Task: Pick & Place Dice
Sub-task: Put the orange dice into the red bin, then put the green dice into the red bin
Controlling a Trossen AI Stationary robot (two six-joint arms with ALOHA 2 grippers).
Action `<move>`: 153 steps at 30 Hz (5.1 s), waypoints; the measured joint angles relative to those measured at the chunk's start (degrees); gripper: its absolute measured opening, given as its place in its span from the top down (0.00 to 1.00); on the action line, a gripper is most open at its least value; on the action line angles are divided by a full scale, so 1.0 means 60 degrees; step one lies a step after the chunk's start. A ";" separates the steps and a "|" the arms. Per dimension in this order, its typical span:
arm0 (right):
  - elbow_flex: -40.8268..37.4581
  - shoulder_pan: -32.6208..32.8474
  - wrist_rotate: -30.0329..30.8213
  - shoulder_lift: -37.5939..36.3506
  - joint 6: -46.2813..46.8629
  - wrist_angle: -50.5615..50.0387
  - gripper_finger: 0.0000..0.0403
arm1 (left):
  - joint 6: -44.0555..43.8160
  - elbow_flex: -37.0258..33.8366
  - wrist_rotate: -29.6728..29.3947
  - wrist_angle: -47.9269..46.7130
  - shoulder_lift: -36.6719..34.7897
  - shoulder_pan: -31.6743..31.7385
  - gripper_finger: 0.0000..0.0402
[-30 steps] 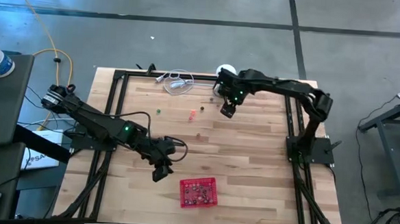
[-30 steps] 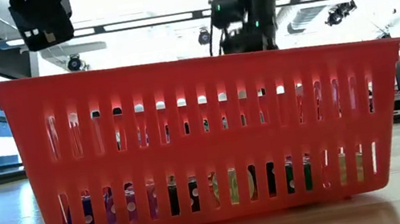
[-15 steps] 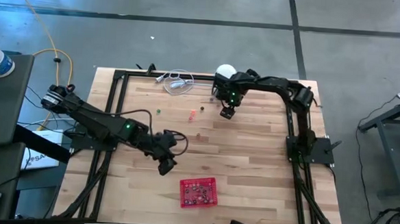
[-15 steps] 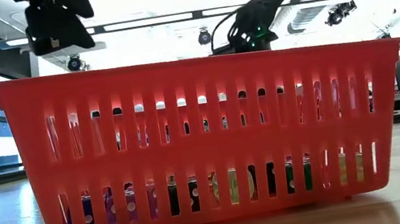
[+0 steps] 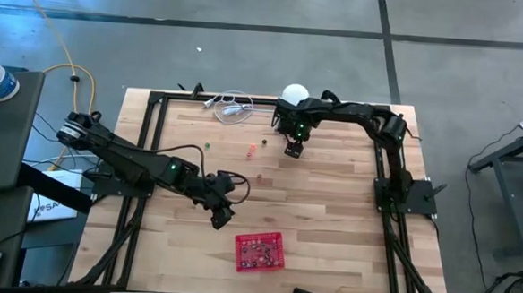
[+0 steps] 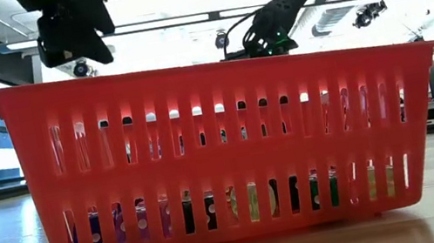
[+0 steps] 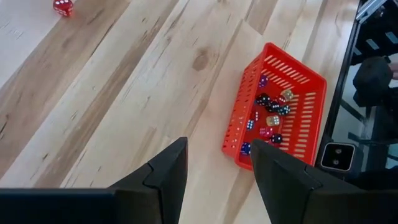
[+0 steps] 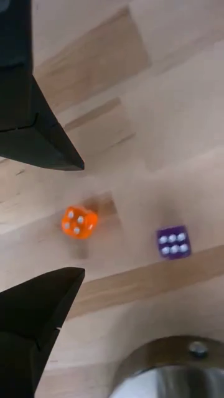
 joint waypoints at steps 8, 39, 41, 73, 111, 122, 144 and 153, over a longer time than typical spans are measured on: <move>0.0011 0.0069 -0.0182 0.0153 0.0029 0.0313 0.36 | 0.0072 0.0000 -0.0002 0.0025 -0.0004 0.0058 0.58; -0.0018 0.1526 0.1855 -0.1129 0.1390 -0.1271 0.94 | 0.0250 0.0000 0.0082 0.0141 -0.0007 -0.0654 0.58; -0.0018 0.2141 0.2029 -0.1802 0.2066 -0.1430 0.94 | 0.0509 0.0000 0.0314 0.0134 -0.0007 -0.0723 0.58; 0.0007 1.0025 0.1917 -0.1606 1.1967 0.4935 0.67 | 0.0355 -0.0036 -0.1262 0.0602 0.1427 -0.4615 0.58; 0.0003 0.7453 -0.1014 -0.2242 1.0165 0.5130 0.36 | -0.0851 -0.0036 -0.2264 -0.0058 0.1446 -0.4266 0.58; 0.0004 0.7546 0.3407 -0.5243 0.8376 0.1540 0.36 | -0.1293 -0.0036 -0.2264 -0.1451 0.0490 -0.2230 0.58; 0.0000 0.7998 0.6037 -0.6186 0.9803 -0.4126 0.36 | -0.1691 -0.0029 -0.0832 -0.4848 -0.0047 0.5389 0.58; 0.0000 0.8352 0.6443 -0.6178 1.0040 -0.4045 0.36 | 0.0093 -0.0029 -0.0107 -0.4895 0.0217 0.8136 0.58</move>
